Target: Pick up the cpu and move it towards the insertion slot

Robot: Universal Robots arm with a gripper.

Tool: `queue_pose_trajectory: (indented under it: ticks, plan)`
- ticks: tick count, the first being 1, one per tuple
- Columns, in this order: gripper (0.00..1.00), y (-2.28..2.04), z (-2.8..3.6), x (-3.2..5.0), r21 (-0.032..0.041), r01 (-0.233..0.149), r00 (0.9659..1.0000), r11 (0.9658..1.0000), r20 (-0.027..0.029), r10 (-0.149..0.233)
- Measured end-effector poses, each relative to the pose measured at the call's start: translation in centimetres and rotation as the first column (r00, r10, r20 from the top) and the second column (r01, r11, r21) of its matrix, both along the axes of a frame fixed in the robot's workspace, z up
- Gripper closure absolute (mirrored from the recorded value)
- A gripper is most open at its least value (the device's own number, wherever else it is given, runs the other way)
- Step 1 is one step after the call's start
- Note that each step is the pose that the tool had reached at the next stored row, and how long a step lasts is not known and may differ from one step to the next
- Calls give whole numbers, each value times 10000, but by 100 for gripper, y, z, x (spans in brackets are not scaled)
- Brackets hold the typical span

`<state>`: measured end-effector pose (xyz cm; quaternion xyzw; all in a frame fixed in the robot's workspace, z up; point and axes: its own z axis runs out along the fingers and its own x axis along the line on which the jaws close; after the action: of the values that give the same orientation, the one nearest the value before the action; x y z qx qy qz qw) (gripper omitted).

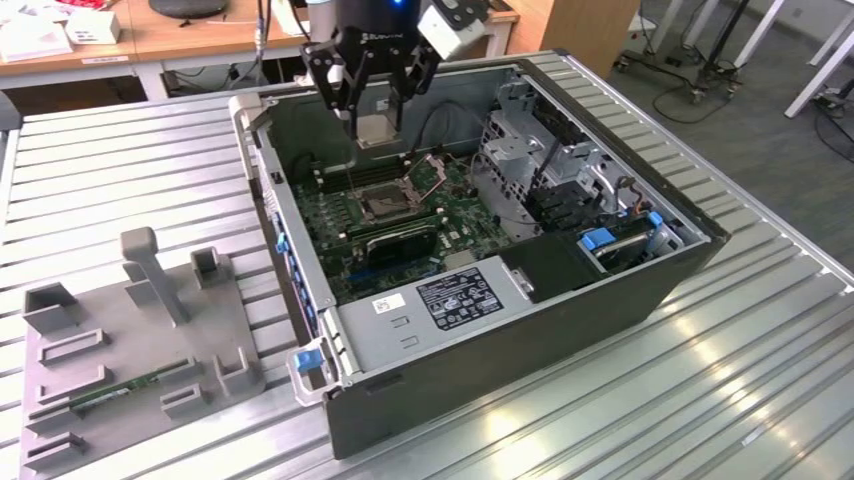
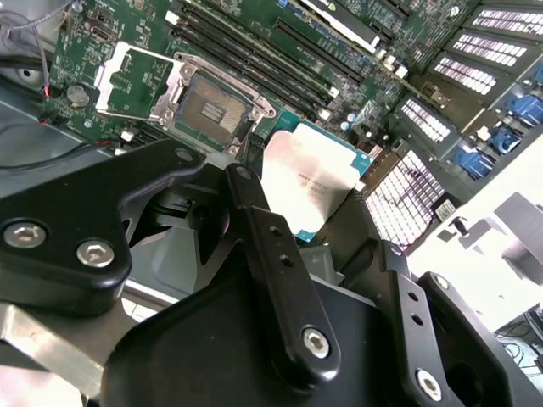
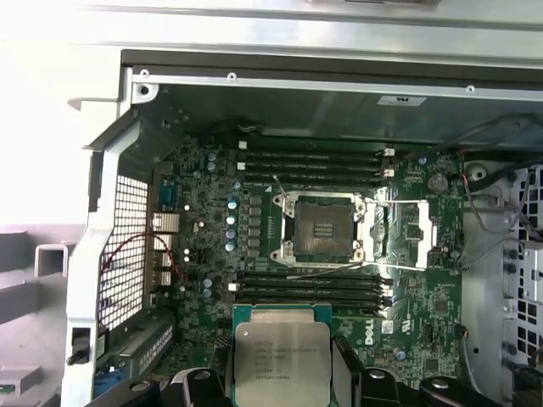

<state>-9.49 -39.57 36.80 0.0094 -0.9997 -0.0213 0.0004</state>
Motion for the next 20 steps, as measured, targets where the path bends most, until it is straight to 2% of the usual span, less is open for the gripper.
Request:
queue_pose_trajectory:
  ticks: [13,20]
  plan:
    - [46,111,-11,1,1,-3,10000,10000,0,3]
    - [46,125,-12,1,1,-3,10000,10000,0,3]
